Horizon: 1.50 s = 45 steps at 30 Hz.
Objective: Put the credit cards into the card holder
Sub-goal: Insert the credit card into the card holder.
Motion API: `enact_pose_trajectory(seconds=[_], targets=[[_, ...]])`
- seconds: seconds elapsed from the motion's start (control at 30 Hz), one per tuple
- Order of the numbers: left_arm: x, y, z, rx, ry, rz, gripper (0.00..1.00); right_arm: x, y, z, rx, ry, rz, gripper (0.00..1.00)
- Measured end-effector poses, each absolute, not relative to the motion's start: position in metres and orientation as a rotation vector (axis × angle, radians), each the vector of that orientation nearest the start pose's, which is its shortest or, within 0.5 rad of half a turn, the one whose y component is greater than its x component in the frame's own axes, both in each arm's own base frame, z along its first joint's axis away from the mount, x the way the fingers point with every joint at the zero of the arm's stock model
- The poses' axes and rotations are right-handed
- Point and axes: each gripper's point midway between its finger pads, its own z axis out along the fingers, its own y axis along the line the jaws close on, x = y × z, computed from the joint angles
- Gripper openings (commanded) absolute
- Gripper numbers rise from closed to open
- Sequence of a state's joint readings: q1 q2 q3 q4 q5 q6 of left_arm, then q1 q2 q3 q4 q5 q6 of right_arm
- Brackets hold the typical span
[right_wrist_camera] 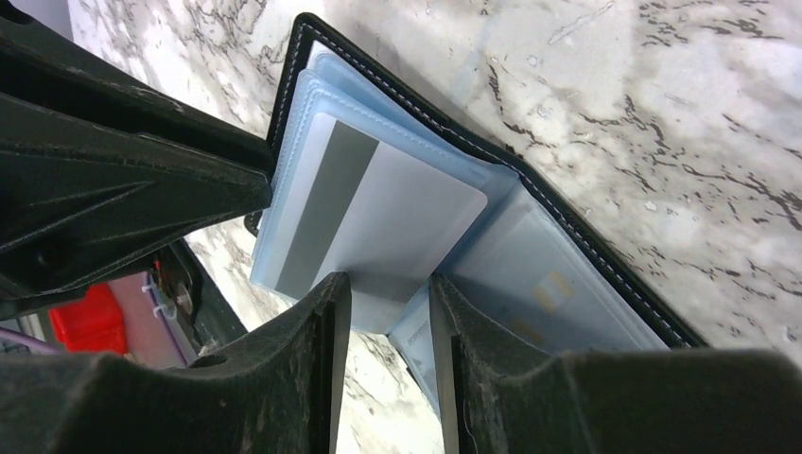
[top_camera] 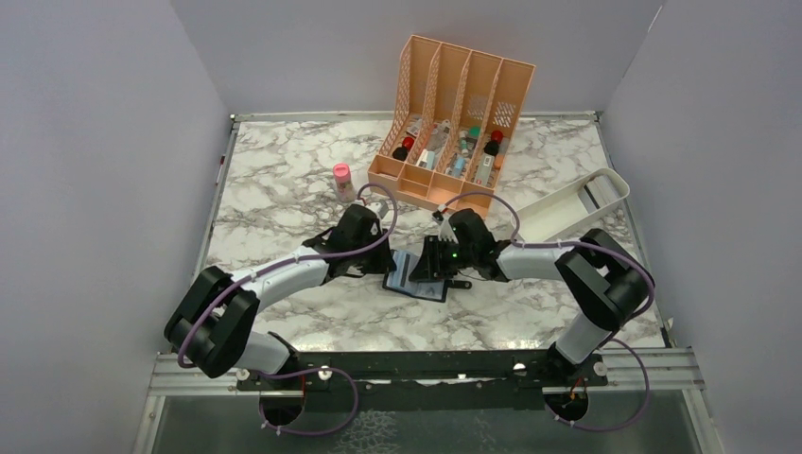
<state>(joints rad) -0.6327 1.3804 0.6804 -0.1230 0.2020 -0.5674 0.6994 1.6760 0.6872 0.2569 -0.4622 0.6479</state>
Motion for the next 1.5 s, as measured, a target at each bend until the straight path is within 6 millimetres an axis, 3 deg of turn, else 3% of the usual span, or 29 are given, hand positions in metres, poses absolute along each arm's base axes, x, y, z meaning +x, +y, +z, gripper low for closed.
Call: enact_pose_trajectory(seconds=[0.23,0.43,0.73,0.97,1.23,1.5], targets=[[0.234,-0.245,0.057,0.192,2.533,-0.768,0.22,0.221,0.312,0.034,-0.35,2.518,1.11,0.49],[0.233,-0.247,0.058,0.199,2.537,-0.768,0.22,0.222,0.304,0.034,-0.364,2.536,1.035,0.33],[0.231,-0.247,0.057,0.196,2.547,-0.765,0.23,0.223,0.291,0.039,-0.357,2.542,0.944,0.23],[0.234,-0.247,0.049,0.189,2.564,-0.741,0.21,0.228,0.28,0.033,-0.338,2.555,0.849,0.2],[0.236,-0.249,0.029,0.186,2.603,-0.722,0.18,0.235,0.287,0.022,-0.329,2.541,0.863,0.12],[0.24,-0.253,0.031,0.191,2.587,-0.74,0.18,0.237,0.289,0.022,-0.329,2.519,0.875,0.11]])
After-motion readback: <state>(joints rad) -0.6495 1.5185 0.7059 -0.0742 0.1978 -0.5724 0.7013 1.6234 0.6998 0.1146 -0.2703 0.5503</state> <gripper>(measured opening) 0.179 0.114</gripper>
